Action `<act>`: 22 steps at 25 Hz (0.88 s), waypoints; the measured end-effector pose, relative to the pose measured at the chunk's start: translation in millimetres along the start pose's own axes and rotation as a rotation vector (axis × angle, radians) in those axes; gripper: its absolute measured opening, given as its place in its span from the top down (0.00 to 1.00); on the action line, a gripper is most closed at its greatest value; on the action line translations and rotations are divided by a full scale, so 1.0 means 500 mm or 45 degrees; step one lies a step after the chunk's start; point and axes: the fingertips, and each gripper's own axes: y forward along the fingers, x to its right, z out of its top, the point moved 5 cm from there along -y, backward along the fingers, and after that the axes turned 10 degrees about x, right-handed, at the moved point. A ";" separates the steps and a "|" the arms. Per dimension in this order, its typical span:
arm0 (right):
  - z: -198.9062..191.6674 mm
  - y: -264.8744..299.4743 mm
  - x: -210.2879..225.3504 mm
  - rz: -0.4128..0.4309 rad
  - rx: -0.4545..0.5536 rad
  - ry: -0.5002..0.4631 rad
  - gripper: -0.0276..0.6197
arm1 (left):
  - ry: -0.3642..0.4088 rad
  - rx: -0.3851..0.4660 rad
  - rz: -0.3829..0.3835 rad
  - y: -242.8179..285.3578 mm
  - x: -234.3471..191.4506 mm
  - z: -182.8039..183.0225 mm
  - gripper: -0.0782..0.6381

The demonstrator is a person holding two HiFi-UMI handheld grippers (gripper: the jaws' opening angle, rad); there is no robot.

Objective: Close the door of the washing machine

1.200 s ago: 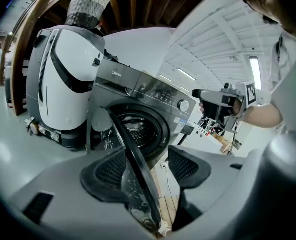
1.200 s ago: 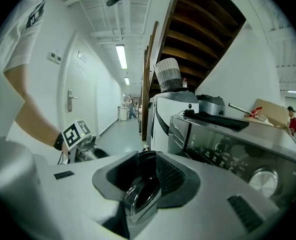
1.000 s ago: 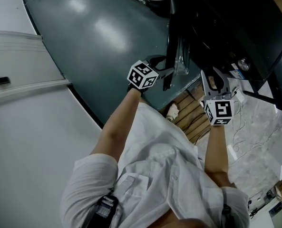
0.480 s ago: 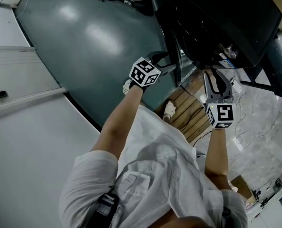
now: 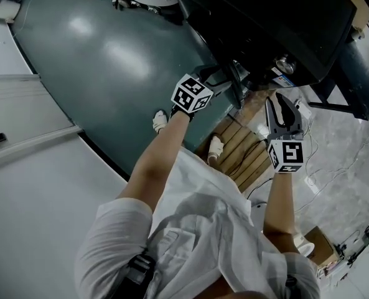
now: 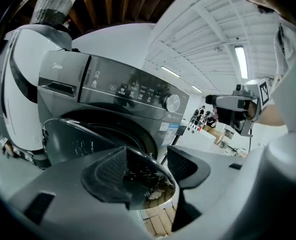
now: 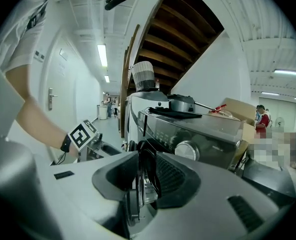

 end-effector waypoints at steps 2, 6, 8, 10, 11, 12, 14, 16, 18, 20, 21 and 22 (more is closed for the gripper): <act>-0.002 -0.006 0.011 -0.012 0.000 0.002 0.76 | 0.006 0.003 0.011 0.020 0.001 0.003 0.53; -0.009 -0.011 0.029 -0.032 0.001 0.008 0.76 | 0.018 0.028 0.041 0.063 -0.006 0.017 0.57; -0.014 -0.018 0.034 -0.040 -0.004 0.015 0.76 | 0.031 0.040 0.060 0.081 -0.004 0.023 0.57; -0.020 -0.024 0.039 -0.050 -0.011 0.021 0.76 | 0.053 0.051 0.080 0.101 -0.003 0.030 0.57; -0.024 -0.026 0.042 -0.054 -0.016 0.024 0.76 | 0.063 0.053 0.090 0.111 -0.002 0.032 0.57; -0.028 -0.029 0.045 -0.056 -0.022 0.026 0.76 | 0.071 0.051 0.099 0.122 -0.002 0.034 0.57; -0.034 -0.030 0.055 -0.063 -0.028 0.028 0.76 | 0.085 0.039 0.119 0.145 -0.005 0.037 0.57; -0.039 -0.030 0.063 -0.071 -0.030 0.032 0.76 | 0.106 0.024 0.147 0.164 -0.007 0.042 0.57; -0.042 -0.029 0.069 -0.075 -0.028 0.039 0.76 | 0.147 0.007 0.187 0.175 -0.008 0.044 0.57; -0.043 -0.029 0.075 -0.078 -0.025 0.044 0.76 | 0.194 -0.011 0.239 0.181 -0.009 0.040 0.58; -0.044 -0.028 0.079 -0.080 -0.022 0.046 0.76 | 0.209 -0.016 0.268 0.183 -0.009 0.037 0.59; -0.044 -0.028 0.083 -0.082 -0.019 0.048 0.76 | 0.218 -0.015 0.296 0.185 -0.009 0.036 0.59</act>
